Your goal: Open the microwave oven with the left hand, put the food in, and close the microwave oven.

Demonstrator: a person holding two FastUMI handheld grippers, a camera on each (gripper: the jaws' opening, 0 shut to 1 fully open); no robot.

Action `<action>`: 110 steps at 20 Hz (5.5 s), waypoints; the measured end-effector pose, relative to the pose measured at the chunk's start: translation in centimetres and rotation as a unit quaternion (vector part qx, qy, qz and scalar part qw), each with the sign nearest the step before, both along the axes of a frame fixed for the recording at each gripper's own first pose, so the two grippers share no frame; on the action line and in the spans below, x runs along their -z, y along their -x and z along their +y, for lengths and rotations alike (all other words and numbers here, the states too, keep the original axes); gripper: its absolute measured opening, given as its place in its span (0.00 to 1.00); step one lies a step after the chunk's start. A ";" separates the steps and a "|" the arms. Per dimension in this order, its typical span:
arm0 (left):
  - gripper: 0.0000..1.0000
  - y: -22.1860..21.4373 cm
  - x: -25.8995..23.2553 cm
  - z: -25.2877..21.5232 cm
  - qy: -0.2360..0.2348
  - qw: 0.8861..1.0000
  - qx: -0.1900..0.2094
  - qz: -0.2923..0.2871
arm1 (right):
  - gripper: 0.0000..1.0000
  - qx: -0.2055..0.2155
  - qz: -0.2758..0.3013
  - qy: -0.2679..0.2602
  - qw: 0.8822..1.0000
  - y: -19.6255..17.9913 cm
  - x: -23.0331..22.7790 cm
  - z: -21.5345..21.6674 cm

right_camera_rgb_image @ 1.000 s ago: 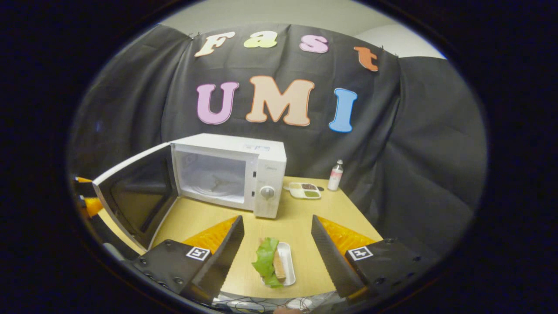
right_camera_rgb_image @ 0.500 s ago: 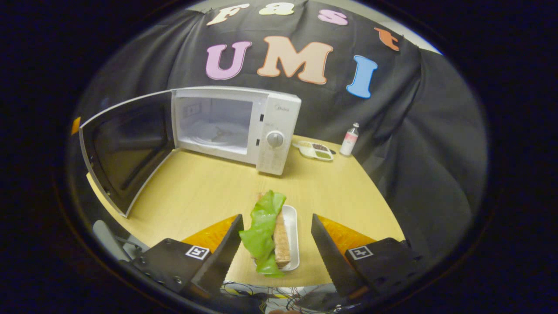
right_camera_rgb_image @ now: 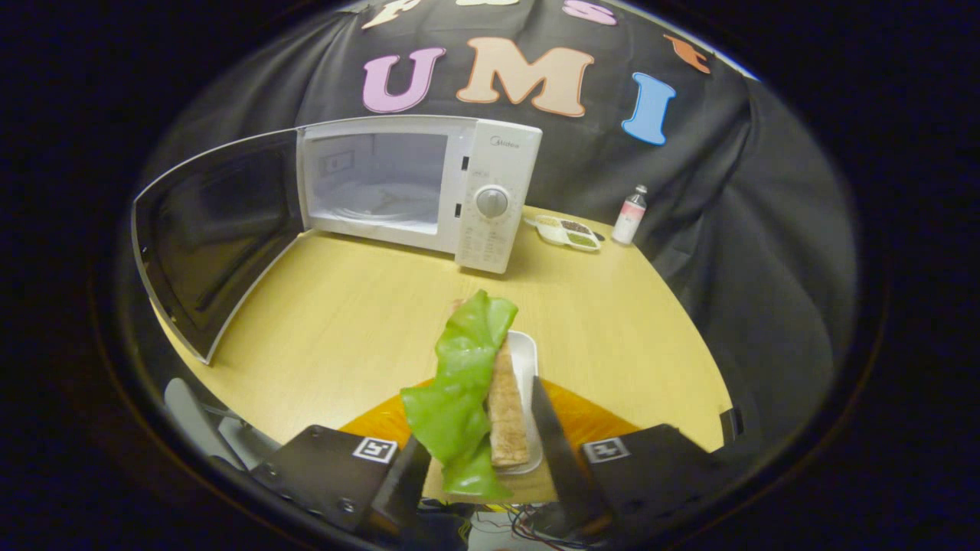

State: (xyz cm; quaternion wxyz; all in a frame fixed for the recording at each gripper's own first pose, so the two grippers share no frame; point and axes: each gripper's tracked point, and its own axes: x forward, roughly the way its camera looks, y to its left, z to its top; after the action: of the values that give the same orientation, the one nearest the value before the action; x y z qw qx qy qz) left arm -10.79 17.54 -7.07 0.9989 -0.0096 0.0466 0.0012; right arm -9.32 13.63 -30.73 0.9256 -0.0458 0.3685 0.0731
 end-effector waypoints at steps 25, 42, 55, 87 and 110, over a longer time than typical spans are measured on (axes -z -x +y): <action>0.94 -2.1 -5.5 -2.4 0.011 0.998 0.020 -0.063 | 0.37 0.073 -0.010 -0.201 0.977 -6.3 -8.8 5.8; 0.94 -0.3 -2.1 1.0 0.003 1.000 0.002 0.006 | 0.38 0.277 0.008 -0.444 0.852 -22.2 -6.1 23.1; 0.95 1.1 0.6 4.1 -0.002 0.997 -0.050 0.062 | 0.31 0.285 -0.050 -0.428 0.856 -29.3 -3.0 29.8; 0.96 3.6 0.0 4.5 -0.008 0.997 -0.066 0.038 | 0.84 0.054 -0.198 -0.153 0.967 -27.7 -9.2 24.5; 0.01 -1.4 9.1 0.3 -0.032 0.997 0.018 0.069 | 0.94 -0.019 -0.358 -0.109 0.927 -12.6 -31.4 8.0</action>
State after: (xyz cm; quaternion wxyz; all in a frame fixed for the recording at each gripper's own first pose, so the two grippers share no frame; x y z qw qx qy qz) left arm -9.42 17.84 -16.19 0.9929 0.0229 0.1153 -0.0151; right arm 3.30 21.62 0.63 0.9938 0.0250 0.0021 0.1086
